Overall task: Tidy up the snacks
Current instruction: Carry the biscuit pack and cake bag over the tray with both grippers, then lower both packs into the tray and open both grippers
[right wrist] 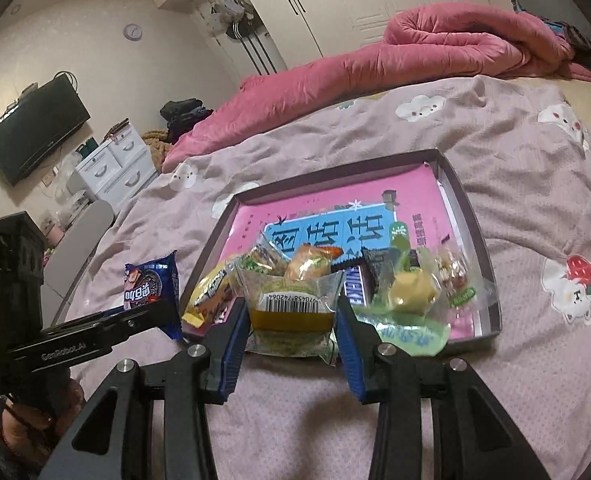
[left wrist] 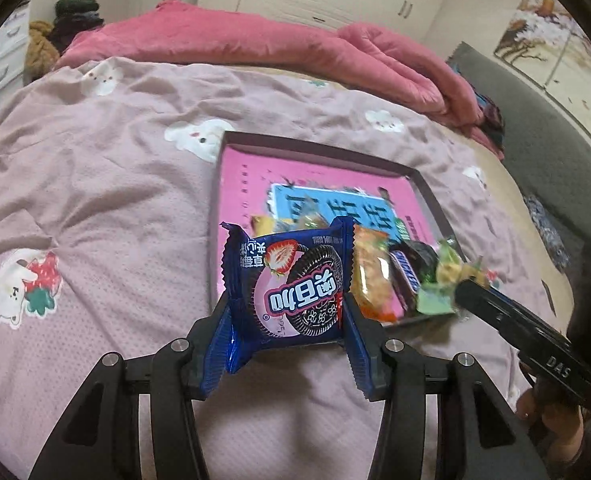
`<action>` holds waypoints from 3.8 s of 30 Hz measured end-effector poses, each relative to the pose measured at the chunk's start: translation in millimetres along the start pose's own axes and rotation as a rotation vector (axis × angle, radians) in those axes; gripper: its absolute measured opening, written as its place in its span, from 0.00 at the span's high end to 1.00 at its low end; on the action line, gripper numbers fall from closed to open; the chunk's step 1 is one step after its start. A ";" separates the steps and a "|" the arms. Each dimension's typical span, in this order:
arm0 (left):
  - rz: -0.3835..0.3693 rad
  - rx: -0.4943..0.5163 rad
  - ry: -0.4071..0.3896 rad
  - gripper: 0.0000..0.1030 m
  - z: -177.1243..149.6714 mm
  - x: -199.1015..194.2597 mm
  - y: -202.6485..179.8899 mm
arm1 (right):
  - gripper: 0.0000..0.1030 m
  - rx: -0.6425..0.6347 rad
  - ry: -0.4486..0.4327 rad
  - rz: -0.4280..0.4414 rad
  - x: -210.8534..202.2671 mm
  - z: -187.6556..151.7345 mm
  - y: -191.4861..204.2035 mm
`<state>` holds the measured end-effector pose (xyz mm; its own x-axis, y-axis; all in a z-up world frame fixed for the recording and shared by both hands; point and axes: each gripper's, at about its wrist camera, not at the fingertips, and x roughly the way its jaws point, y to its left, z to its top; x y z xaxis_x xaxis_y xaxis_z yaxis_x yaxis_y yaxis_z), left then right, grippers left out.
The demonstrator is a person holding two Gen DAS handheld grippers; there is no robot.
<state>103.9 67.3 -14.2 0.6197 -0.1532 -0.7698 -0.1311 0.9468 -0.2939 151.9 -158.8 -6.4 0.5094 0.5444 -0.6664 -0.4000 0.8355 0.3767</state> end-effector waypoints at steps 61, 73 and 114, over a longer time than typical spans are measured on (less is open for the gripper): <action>-0.060 -0.012 0.059 0.47 8.0 46.8 4.2 | 0.50 -0.059 0.078 -0.212 56.7 10.2 1.9; -0.059 -0.020 0.061 0.47 8.7 50.0 5.1 | 0.48 -0.067 0.065 -0.195 48.7 9.1 5.7; -0.038 -0.036 0.055 0.47 13.3 51.7 13.2 | 0.44 -0.091 0.120 -0.177 65.3 -0.1 13.8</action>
<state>144.4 75.6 -50.3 0.5812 -0.2054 -0.7874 -0.1363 0.9294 -0.3430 179.5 -111.7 -44.8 0.4856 0.3730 -0.7906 -0.3829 0.9038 0.1912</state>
